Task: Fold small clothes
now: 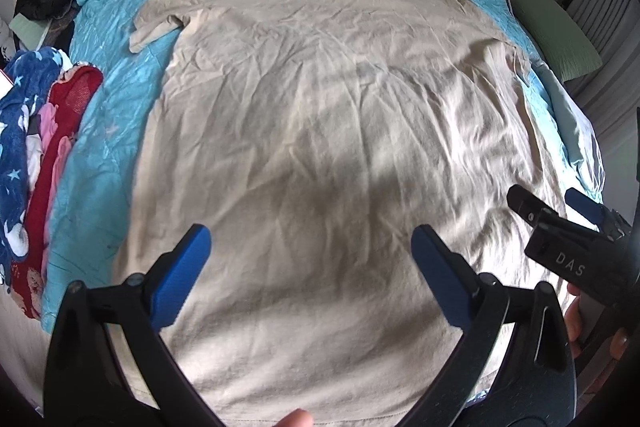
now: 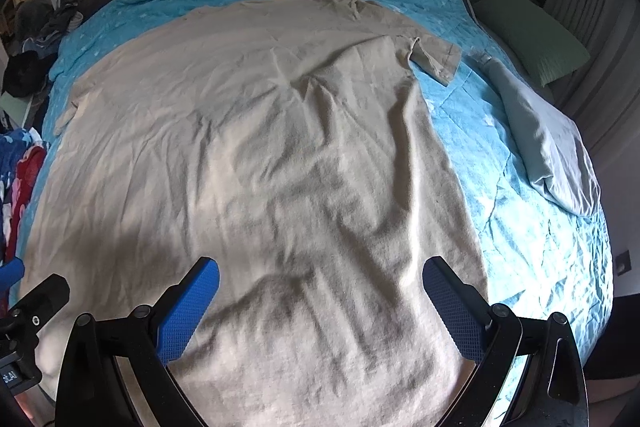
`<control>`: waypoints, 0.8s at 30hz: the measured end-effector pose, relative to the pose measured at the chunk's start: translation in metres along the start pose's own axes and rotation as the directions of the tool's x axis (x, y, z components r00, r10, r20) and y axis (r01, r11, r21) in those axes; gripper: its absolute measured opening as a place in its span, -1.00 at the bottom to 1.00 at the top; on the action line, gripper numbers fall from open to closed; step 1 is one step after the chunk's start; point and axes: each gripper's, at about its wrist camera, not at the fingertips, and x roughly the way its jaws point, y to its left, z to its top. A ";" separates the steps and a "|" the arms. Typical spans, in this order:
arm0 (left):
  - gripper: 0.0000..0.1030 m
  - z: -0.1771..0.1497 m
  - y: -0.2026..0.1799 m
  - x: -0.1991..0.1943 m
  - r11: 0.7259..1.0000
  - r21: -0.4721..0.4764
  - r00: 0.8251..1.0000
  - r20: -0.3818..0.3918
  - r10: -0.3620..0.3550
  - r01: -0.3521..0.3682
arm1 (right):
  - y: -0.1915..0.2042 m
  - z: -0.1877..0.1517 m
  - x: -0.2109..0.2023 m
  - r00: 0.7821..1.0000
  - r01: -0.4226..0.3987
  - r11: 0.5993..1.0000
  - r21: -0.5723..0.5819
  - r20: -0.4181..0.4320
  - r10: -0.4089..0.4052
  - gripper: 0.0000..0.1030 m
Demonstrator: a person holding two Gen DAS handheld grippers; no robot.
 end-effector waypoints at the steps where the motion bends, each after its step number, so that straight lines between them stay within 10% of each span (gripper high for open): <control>1: 0.95 0.002 0.003 0.001 1.000 -0.008 1.000 0.003 0.004 -0.004 | 0.001 0.002 0.000 1.000 -0.001 1.000 -0.002 0.004 0.001 1.00; 11: 0.90 0.014 0.024 0.010 0.997 -0.069 0.999 0.020 0.033 -0.031 | 0.009 0.023 0.014 1.000 0.015 1.000 -0.015 0.002 -0.015 1.00; 24: 0.48 0.078 0.099 0.047 0.960 -0.265 0.988 -0.095 -0.118 0.089 | 0.050 0.073 0.035 1.000 0.025 0.991 -0.134 -0.003 -0.025 1.00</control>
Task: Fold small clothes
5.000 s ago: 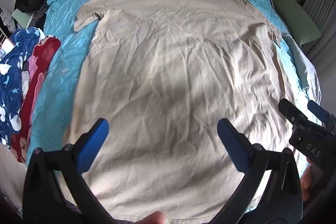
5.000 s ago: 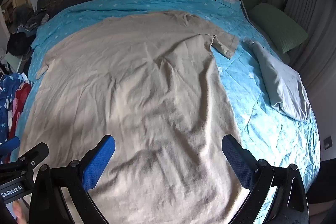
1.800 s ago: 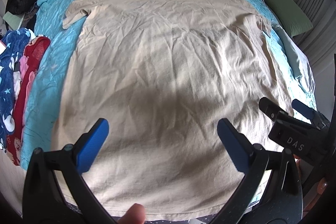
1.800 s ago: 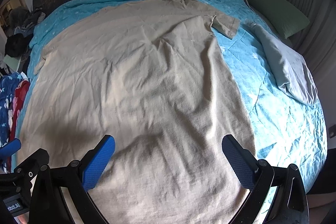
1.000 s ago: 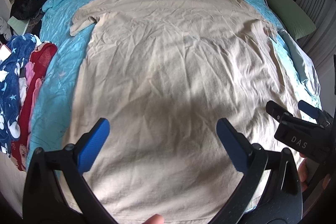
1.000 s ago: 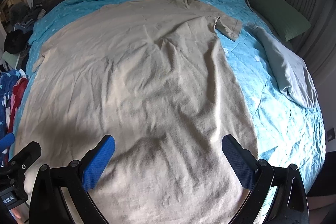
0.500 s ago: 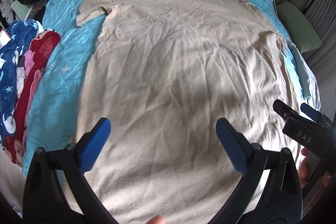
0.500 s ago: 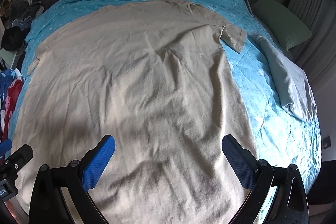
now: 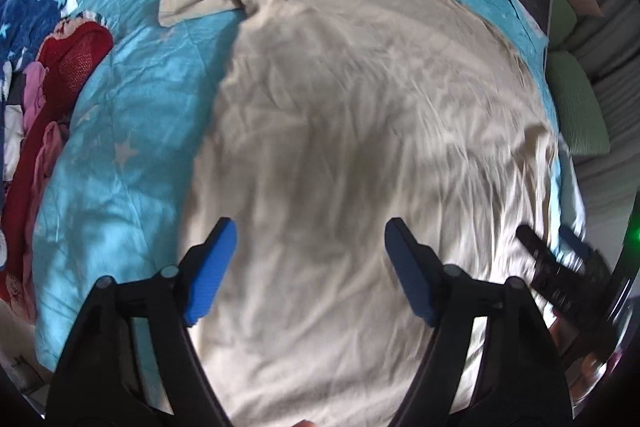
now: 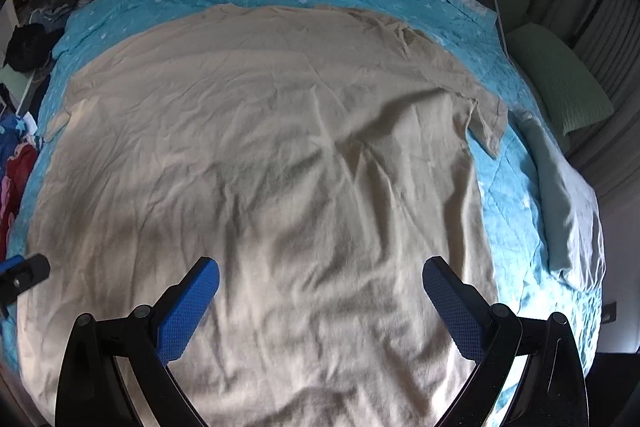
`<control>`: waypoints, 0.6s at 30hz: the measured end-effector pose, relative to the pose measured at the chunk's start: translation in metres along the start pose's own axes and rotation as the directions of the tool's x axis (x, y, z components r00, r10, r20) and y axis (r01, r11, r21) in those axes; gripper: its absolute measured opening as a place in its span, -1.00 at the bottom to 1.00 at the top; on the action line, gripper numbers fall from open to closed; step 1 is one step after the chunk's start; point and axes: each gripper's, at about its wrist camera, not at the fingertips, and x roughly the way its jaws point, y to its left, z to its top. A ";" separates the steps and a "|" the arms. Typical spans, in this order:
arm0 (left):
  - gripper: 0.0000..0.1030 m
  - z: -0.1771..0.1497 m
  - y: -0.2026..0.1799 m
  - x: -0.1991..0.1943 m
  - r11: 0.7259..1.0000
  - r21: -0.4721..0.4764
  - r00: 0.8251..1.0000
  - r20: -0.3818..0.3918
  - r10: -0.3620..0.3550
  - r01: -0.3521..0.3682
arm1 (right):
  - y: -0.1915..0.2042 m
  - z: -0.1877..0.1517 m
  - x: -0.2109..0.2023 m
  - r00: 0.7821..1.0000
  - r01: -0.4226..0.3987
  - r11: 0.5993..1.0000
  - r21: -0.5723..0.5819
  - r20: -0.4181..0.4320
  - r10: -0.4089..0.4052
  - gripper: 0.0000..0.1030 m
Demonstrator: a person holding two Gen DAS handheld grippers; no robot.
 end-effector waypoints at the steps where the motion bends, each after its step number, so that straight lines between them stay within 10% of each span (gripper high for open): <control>1: 0.47 0.013 0.014 0.001 0.999 -0.050 1.000 -0.003 -0.014 0.013 | 0.005 0.003 0.001 1.000 -0.007 1.000 -0.015 0.000 0.007 1.00; 18: 0.24 0.106 0.105 0.057 0.840 -0.504 0.977 0.039 -0.211 0.201 | 0.102 0.100 0.038 0.993 -0.101 0.962 -0.254 0.031 0.112 0.98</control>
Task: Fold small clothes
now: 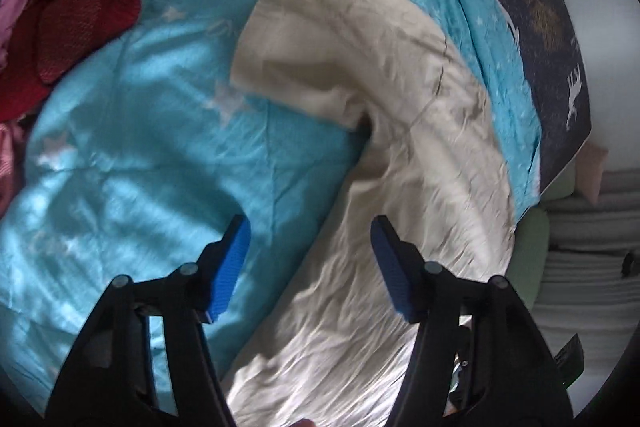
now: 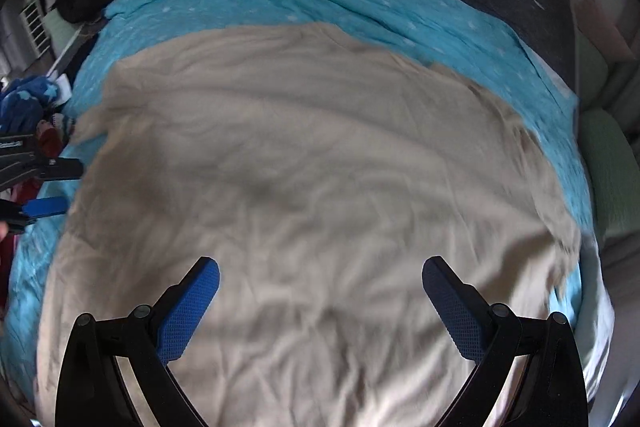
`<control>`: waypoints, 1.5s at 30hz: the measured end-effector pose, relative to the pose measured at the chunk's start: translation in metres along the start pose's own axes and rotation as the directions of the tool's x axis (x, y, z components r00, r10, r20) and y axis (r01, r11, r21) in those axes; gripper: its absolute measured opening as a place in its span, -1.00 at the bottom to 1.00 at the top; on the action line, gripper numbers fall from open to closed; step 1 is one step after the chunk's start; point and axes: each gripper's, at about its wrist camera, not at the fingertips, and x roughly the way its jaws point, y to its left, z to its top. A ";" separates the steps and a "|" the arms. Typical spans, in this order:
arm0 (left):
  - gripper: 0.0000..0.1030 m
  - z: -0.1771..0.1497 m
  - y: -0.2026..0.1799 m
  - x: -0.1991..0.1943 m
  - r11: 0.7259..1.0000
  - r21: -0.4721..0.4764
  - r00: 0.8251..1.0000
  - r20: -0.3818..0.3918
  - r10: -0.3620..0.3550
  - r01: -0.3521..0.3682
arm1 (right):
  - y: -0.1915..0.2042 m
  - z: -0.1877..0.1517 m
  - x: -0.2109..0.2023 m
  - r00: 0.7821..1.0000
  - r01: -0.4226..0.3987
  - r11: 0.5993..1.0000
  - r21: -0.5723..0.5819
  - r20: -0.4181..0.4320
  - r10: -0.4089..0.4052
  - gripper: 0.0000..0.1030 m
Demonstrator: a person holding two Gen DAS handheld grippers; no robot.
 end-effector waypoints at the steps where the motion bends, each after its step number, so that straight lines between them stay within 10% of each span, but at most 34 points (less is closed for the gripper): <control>1: 0.24 0.003 -0.001 0.001 1.000 -0.014 1.000 0.003 -0.005 0.005 | 0.005 0.008 0.002 1.000 0.000 1.000 -0.023 0.010 0.000 0.98; 8: 0.24 0.033 0.008 0.002 0.991 -0.122 0.998 0.004 -0.063 0.063 | 0.037 0.032 0.022 0.999 0.003 0.991 -0.136 -0.032 -0.008 0.36; 15: 0.27 0.070 0.038 -0.022 0.987 -0.156 0.996 0.088 0.034 -0.020 | 0.104 0.038 0.014 0.998 -0.007 0.925 -0.379 0.051 0.029 -0.31; 21: 0.27 0.144 0.044 0.011 0.995 -0.089 0.998 -0.039 0.050 -0.053 | 0.193 0.031 0.018 0.979 0.095 0.727 -0.680 0.198 0.058 -0.38; 30: 0.30 0.197 0.038 0.041 0.994 -0.058 0.982 -0.173 0.078 -0.089 | 0.267 0.028 0.050 0.950 0.261 0.496 -0.828 0.313 0.022 -0.45; 45: 0.30 0.209 0.042 0.055 0.999 0.040 0.958 -0.284 0.040 -0.029 | 0.279 0.058 0.087 0.948 0.251 0.533 -0.808 0.317 0.033 -0.61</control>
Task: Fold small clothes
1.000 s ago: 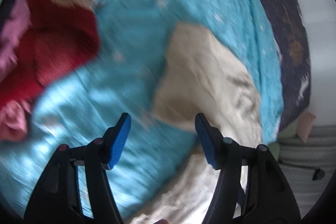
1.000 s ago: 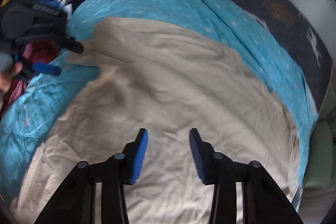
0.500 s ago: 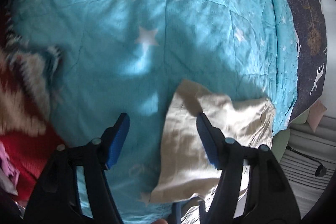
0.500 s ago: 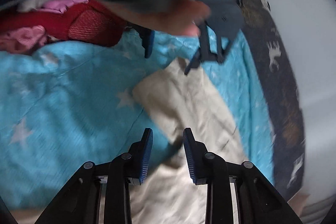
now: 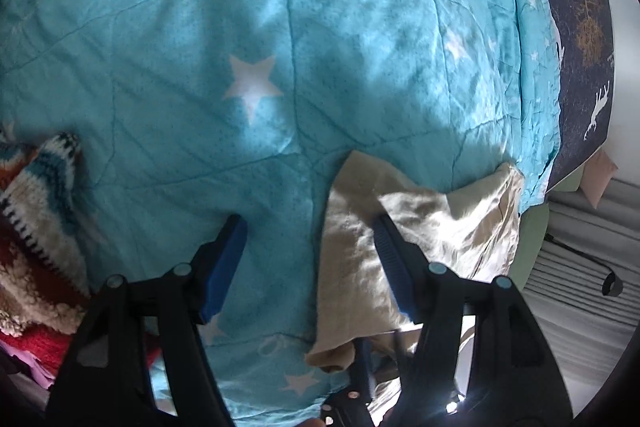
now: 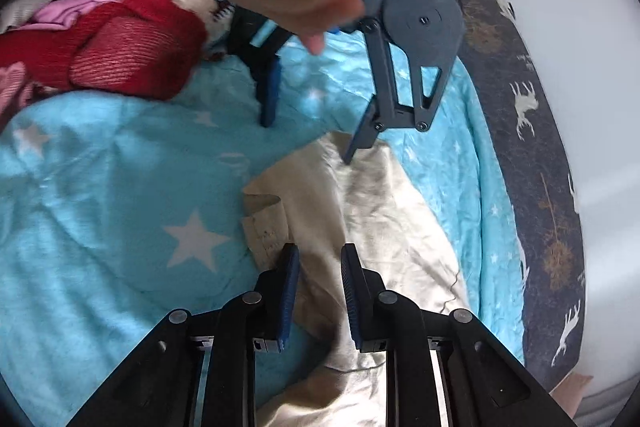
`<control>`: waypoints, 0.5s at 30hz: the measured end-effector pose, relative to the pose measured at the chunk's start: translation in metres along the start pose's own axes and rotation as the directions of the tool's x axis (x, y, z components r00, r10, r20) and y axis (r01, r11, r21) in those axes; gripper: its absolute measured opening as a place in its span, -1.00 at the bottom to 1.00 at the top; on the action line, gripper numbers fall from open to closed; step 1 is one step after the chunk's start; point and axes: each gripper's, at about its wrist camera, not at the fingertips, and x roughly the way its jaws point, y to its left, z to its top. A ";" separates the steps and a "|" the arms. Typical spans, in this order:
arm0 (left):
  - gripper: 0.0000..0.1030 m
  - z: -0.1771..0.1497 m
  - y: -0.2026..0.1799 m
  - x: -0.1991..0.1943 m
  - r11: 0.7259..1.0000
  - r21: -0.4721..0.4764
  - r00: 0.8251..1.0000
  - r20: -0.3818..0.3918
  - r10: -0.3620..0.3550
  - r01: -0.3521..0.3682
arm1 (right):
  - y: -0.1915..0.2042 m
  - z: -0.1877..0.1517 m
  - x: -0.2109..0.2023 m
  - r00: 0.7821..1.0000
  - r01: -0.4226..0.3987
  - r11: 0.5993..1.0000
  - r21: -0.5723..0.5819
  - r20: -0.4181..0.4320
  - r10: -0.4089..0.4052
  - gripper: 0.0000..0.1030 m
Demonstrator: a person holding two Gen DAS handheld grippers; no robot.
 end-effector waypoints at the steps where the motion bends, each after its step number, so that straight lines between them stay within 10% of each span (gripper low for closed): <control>1: 0.06 -0.001 -0.001 -0.002 1.000 0.017 1.000 0.011 0.007 -0.007 | 0.000 0.000 0.002 1.000 0.003 1.000 0.008 0.002 -0.003 -0.81; 2: -0.52 0.000 -0.006 -0.002 0.999 0.036 1.000 0.016 0.016 -0.016 | 0.000 0.001 0.004 1.000 -0.006 1.000 0.014 0.000 0.006 -0.96; 4: -0.89 -0.001 -0.015 -0.003 0.998 0.060 0.999 0.007 0.031 -0.032 | 0.000 0.001 0.001 1.000 -0.005 0.999 0.039 0.003 0.004 -0.99; 9: -0.92 -0.008 -0.034 -0.019 0.997 0.068 0.999 0.041 0.028 -0.030 | -0.025 -0.003 -0.017 0.999 -0.043 0.974 0.225 0.042 0.034 -1.00; 15: -0.94 -0.032 -0.091 -0.039 0.984 0.165 0.994 0.092 0.054 -0.068 | -0.096 -0.040 -0.035 0.985 -0.173 0.798 0.577 0.081 0.155 -1.00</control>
